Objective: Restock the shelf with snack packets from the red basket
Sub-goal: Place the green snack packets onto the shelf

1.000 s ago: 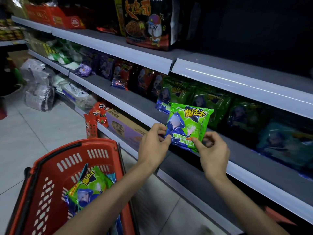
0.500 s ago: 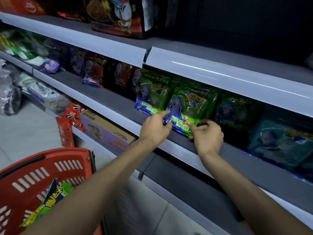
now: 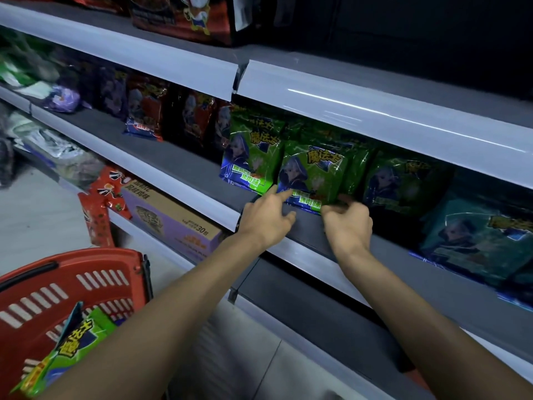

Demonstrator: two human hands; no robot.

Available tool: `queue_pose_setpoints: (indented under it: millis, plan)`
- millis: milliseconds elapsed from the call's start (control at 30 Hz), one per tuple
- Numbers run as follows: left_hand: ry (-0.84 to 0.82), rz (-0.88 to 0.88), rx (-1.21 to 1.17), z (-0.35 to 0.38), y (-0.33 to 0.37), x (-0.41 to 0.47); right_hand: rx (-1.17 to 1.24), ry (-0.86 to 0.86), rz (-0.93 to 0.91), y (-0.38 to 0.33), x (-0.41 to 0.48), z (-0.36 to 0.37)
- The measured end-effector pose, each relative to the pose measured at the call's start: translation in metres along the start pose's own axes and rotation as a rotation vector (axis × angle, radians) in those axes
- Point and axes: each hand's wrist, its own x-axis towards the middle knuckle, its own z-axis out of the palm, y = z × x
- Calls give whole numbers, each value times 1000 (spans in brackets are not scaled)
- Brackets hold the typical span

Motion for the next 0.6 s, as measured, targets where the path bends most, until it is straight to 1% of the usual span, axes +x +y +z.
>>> queue_pose_setpoints:
  millis: [100, 200, 367, 600]
  plan:
    - [-14, -7, 45, 2, 0, 1, -10, -26, 29, 1, 2, 0]
    - [10, -1, 61, 2, 1, 4, -19, -52, 38, 2, 3, 2]
    - [52, 4, 76, 3, 2, 8, -19, -63, 42, 1, 4, 5]
    - [42, 3, 106, 10, 0, 13, -21, -72, 67, -4, -1, 2]
